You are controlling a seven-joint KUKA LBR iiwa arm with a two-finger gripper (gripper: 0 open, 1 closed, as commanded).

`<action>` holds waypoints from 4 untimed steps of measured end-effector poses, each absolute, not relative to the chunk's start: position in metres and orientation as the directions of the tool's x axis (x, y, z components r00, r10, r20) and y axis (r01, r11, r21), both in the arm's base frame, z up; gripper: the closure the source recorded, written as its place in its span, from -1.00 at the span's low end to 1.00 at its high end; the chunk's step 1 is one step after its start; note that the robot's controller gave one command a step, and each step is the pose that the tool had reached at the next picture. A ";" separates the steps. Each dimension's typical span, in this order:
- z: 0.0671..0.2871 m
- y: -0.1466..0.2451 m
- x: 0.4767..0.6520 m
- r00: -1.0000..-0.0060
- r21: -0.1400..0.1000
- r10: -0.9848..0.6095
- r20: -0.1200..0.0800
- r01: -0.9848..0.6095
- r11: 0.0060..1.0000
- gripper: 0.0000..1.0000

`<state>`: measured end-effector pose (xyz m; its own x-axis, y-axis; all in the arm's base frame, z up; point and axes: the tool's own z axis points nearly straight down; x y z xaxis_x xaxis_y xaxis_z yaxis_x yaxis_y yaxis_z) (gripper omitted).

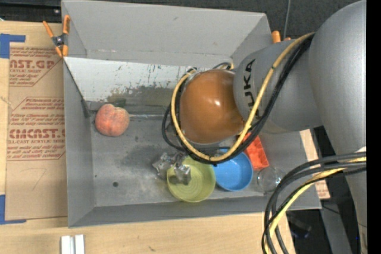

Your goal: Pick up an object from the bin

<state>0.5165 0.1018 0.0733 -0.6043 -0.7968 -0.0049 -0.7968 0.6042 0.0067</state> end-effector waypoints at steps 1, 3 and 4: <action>0.085 0.102 0.515 -0.604 0.011 -0.797 0.000 -0.797 0.604 1.00; 0.135 0.102 0.516 -0.604 0.008 -0.797 -0.002 -0.797 0.604 1.00; 0.148 0.102 0.516 -0.604 0.007 -0.797 -0.004 -0.797 0.604 1.00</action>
Offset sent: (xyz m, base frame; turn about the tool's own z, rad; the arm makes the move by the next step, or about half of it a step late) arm 0.0002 0.0000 0.0224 0.0000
